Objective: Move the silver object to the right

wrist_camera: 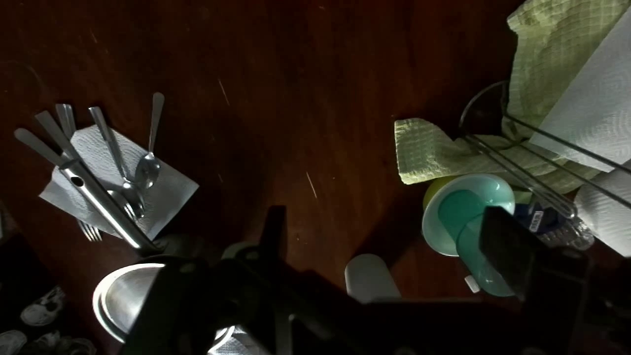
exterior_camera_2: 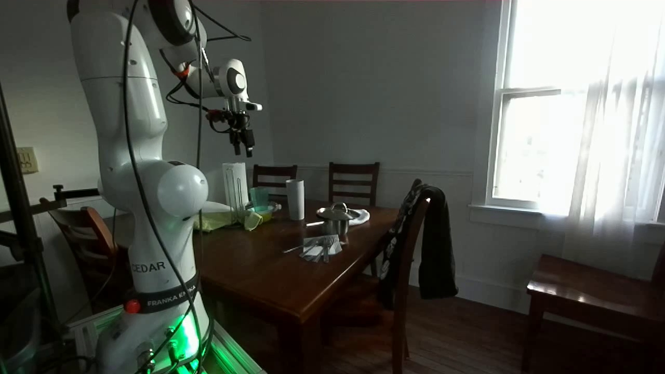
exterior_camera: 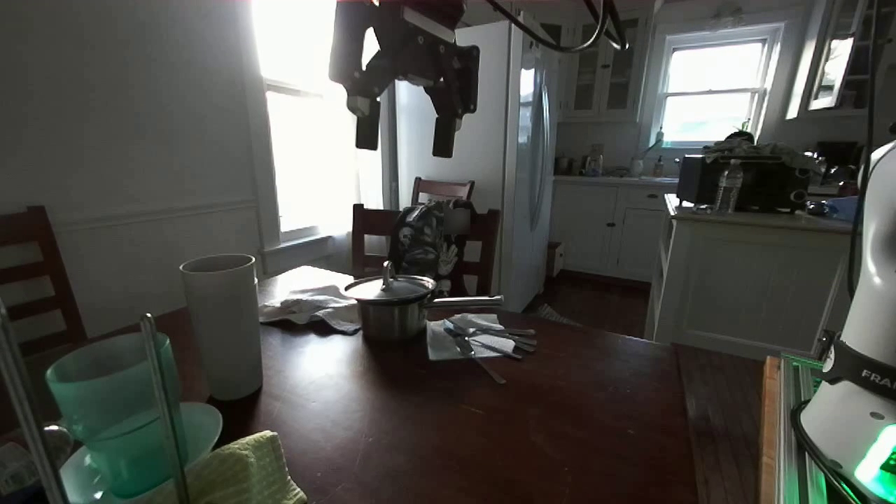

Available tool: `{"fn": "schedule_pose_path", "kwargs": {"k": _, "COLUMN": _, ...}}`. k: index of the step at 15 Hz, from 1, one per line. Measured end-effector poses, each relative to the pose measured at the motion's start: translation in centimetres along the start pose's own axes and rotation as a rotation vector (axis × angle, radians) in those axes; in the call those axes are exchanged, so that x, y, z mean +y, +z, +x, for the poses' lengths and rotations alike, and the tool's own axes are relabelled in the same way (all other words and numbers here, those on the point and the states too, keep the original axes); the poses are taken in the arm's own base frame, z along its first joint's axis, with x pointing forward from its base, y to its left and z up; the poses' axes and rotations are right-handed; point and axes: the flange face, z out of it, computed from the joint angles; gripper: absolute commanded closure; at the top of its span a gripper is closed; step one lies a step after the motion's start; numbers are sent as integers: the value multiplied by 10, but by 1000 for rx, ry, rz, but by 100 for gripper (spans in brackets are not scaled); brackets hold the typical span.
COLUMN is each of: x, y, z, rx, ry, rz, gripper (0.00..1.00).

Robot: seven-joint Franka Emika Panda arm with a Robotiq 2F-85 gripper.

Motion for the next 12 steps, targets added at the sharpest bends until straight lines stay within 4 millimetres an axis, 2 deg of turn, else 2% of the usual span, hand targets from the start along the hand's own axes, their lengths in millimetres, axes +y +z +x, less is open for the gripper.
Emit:
{"fn": "schedule_pose_path", "kwargs": {"k": 7, "x": -4, "y": 2, "z": -1, "rx": -6, "ry": -8, "rz": 2, "gripper": 0}}
{"fn": "schedule_pose_path", "kwargs": {"k": 9, "x": -20, "y": 9, "z": -5, "rx": -25, "ry": -37, "rz": 11, "gripper": 0}}
{"fn": "schedule_pose_path", "kwargs": {"k": 12, "x": -56, "y": 24, "z": -10, "rx": -57, "ry": -86, "rz": 29, "gripper": 0}}
